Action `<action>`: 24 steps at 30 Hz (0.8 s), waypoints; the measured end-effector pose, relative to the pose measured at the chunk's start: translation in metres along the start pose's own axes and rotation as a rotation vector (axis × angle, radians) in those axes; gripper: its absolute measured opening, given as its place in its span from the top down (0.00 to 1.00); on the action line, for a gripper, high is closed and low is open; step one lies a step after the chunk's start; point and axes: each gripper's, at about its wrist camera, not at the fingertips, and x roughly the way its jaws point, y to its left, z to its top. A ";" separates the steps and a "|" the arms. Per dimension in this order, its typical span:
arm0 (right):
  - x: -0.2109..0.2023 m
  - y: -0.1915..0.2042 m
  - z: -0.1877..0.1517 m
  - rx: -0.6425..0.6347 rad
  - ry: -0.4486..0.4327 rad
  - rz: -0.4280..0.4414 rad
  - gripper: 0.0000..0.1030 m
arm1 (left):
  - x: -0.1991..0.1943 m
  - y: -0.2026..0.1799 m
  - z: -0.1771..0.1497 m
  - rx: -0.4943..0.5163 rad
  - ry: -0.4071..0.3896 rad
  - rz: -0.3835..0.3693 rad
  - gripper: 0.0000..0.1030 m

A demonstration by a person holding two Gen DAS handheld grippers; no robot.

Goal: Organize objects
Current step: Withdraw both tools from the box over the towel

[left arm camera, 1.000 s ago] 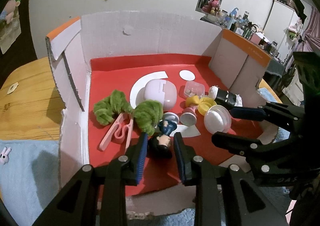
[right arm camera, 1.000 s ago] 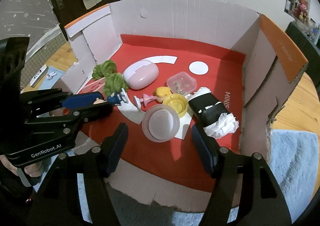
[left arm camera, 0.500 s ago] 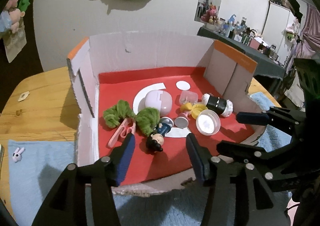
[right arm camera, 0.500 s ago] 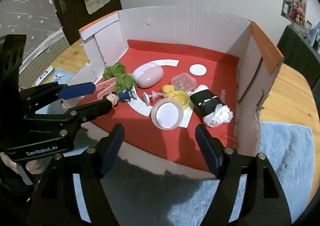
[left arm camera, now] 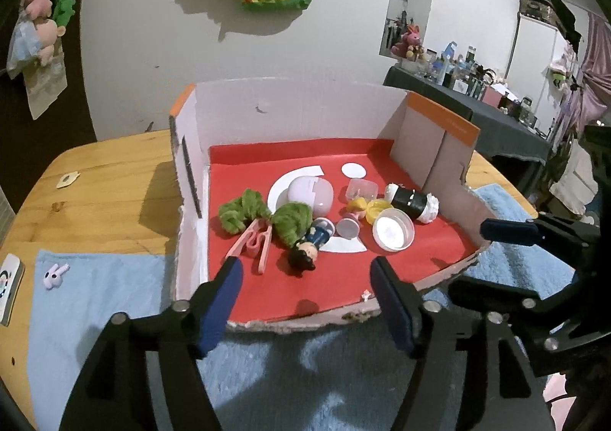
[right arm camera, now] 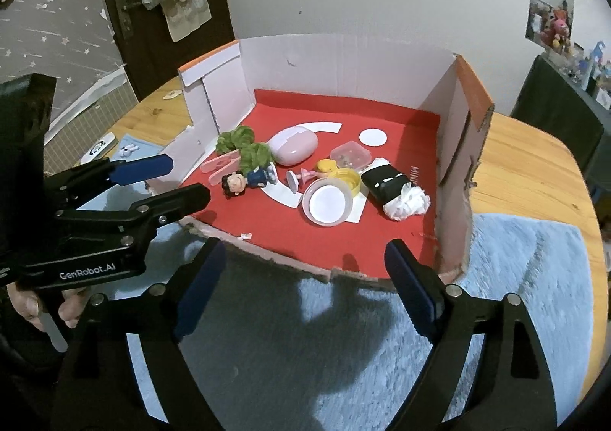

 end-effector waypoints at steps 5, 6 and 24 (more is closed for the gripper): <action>-0.010 0.002 -0.006 0.009 -0.019 0.002 0.09 | -0.007 0.002 -0.007 -0.012 -0.009 0.021 0.11; -0.010 0.003 -0.007 0.010 -0.020 0.004 0.09 | -0.008 0.002 -0.008 -0.015 -0.013 0.026 0.09; -0.016 0.001 -0.036 0.069 -0.019 -0.011 0.06 | -0.018 -0.004 -0.034 -0.018 0.006 0.044 0.00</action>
